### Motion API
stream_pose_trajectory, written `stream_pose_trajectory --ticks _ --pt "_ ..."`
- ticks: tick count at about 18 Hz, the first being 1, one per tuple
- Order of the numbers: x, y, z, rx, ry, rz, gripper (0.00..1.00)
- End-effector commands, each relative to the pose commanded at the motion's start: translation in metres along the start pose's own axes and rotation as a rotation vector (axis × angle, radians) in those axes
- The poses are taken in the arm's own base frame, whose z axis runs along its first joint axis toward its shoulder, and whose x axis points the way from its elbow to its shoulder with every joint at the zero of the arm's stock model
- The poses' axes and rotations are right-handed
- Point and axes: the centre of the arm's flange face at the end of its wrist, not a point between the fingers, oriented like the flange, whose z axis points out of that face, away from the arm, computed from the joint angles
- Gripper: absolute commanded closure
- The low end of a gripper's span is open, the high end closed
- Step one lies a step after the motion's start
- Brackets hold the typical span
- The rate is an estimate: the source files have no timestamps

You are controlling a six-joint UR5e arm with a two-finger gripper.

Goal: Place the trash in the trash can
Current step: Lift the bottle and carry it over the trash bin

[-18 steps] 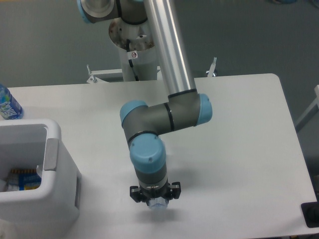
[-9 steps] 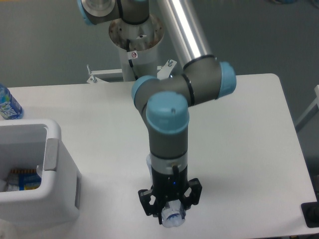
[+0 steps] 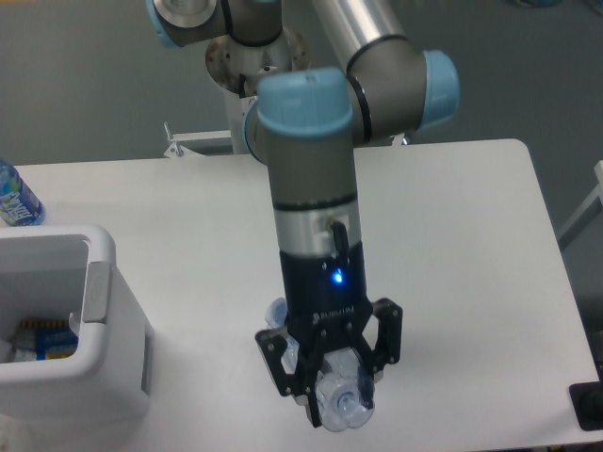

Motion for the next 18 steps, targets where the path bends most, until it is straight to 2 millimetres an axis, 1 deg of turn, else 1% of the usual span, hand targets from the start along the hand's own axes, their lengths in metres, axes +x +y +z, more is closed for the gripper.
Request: stream_pose_trajectory --ticks 2,3,5,7,8,9,10,12,15,18 --pt "0.029 -0.001 -0.026 0.024 0.033 0.029 0.48" --pt "0.037 -0.005 -0.040 0.040 0.041 0.035 0.48" --pt "0.063 -0.003 -0.066 0.060 0.073 0.062 0.48" --pt "0.089 0.004 -0.082 0.065 0.105 0.085 0.48" --pt "0.113 0.012 -0.088 0.060 0.136 0.107 0.48" --pt "0.130 0.018 -0.094 0.058 0.158 0.120 0.48" --pt "0.138 0.022 -0.096 0.054 0.169 0.125 0.48" --pt "0.170 0.039 -0.099 0.035 0.210 0.155 0.48" --pt "0.195 0.057 -0.101 0.011 0.243 0.183 0.48" --pt "0.219 0.076 -0.091 -0.020 0.270 0.210 0.48"
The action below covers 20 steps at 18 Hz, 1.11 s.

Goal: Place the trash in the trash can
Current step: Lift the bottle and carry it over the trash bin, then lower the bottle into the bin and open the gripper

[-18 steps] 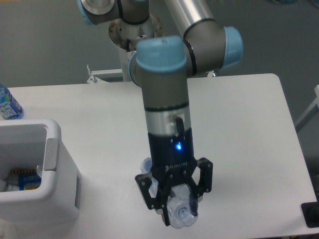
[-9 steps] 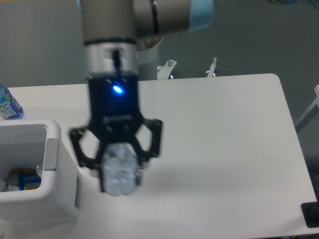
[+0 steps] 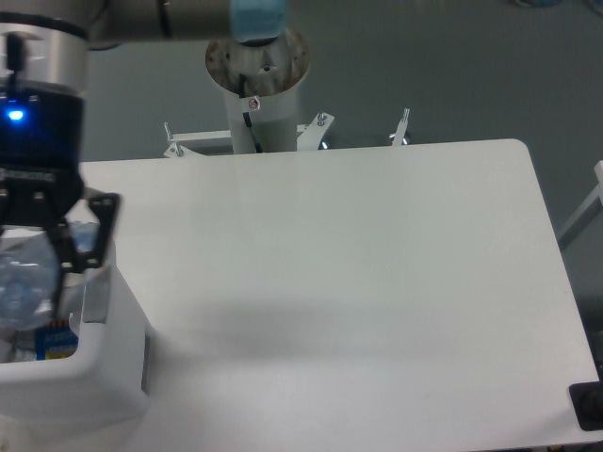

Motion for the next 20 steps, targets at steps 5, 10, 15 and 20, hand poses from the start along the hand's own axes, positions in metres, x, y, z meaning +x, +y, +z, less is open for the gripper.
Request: stream_pose_trajectory --ticks 5,10,15,20 --pt "0.009 0.023 0.041 -0.063 0.012 0.009 0.46" --pt "0.007 0.028 0.047 -0.077 0.001 0.021 0.20" --pt "0.000 0.033 0.048 -0.083 -0.057 0.058 0.00" --pt "-0.018 0.031 0.043 -0.069 -0.225 0.071 0.00"
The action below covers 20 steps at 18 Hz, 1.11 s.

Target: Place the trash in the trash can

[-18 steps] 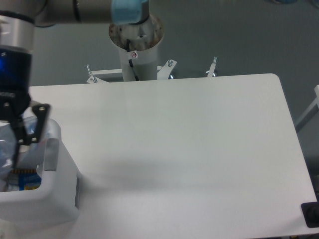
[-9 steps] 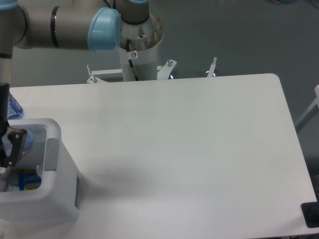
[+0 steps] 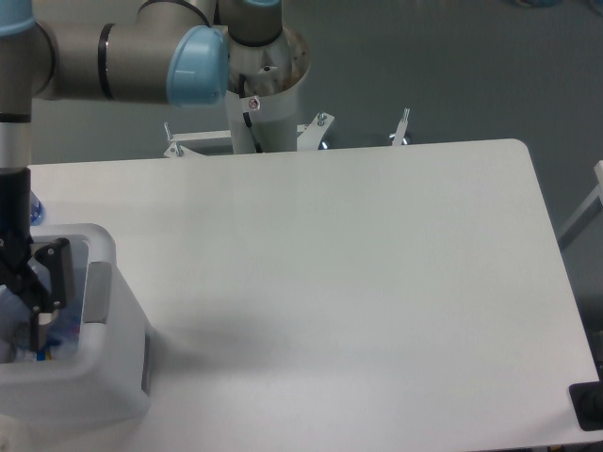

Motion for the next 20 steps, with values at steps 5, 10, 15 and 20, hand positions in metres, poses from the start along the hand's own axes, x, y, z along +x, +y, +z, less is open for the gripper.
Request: stream_pose_trajectory --ticks 5,10,15,20 --pt "-0.086 -0.002 0.024 -0.041 -0.240 0.066 0.00" --pt "-0.157 0.027 0.045 -0.217 -0.321 0.223 0.00" --pt "-0.222 0.041 0.017 -0.381 -0.352 0.311 0.00" --pt "-0.281 0.060 -0.045 -0.594 -0.267 0.478 0.00"
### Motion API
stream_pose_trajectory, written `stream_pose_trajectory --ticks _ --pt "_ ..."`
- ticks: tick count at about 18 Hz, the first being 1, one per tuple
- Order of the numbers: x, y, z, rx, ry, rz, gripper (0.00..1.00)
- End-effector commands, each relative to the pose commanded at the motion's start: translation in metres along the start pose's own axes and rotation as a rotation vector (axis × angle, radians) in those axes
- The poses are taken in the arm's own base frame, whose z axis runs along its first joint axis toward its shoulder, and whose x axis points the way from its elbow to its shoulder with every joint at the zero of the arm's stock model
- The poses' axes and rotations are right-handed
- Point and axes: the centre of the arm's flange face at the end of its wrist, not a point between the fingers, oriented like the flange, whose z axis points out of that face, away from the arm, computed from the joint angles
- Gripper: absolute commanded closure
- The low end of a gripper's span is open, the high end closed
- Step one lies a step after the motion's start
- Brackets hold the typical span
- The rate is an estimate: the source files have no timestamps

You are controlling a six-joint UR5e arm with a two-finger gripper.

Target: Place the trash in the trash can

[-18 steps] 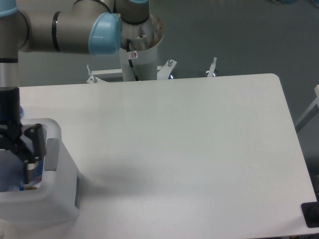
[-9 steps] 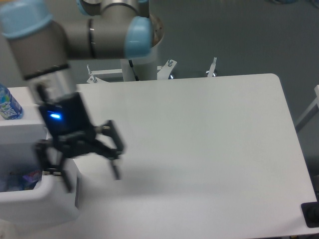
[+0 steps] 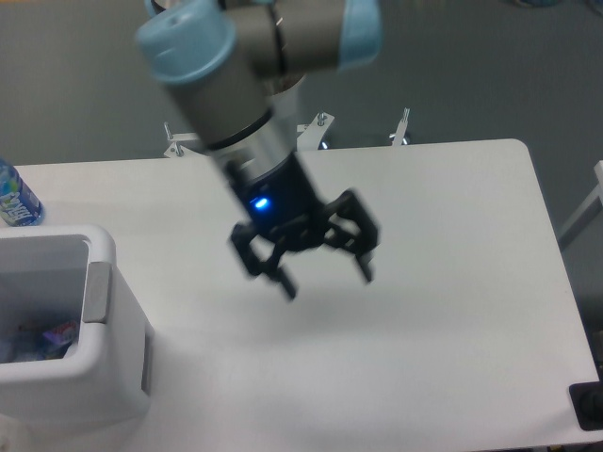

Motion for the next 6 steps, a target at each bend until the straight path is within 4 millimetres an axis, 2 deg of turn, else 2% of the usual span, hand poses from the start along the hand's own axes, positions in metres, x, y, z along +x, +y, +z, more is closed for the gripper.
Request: stream_pose_trajectory --ticks 3,4,6 --pt "-0.021 0.026 -0.001 -0.015 0.084 0.041 0.00" --pt "-0.028 0.032 -0.007 0.003 0.094 0.032 0.00" --pt "-0.039 0.040 -0.006 0.022 0.114 0.002 0.00"
